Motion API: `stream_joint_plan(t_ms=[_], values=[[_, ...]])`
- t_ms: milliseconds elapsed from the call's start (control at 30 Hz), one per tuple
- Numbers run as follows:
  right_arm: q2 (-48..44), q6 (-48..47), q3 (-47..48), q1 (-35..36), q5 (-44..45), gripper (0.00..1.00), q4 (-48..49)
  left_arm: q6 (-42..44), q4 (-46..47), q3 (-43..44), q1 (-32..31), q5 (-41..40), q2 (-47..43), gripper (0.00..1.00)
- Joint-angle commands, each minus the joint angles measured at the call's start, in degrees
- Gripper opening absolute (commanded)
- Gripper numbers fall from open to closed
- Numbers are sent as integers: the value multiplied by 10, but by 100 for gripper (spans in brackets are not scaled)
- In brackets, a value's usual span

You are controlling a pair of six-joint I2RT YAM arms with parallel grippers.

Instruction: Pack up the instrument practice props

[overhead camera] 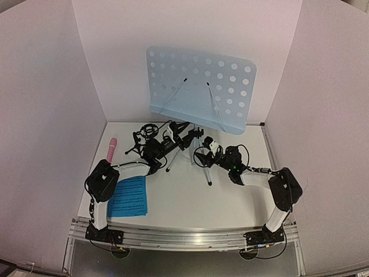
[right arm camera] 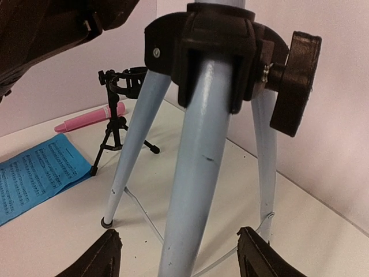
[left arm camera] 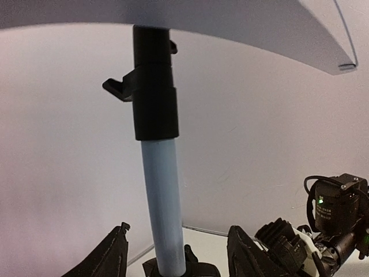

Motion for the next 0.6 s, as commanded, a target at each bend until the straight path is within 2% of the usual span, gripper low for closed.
stream_joint_plan(t_ms=[0,133,300,567], values=[[3,14,7,6,10,67,31,84,94,-8,-16,-42,-35,58],[3,15,3,6,14,67,40,109,112,4,-20,-41,-19,57],[1,14,-3,6,22,66,46,101,87,59,-29,-84,13,49],[-3,12,-10,6,13,64,49,122,16,101,-43,-133,35,52]])
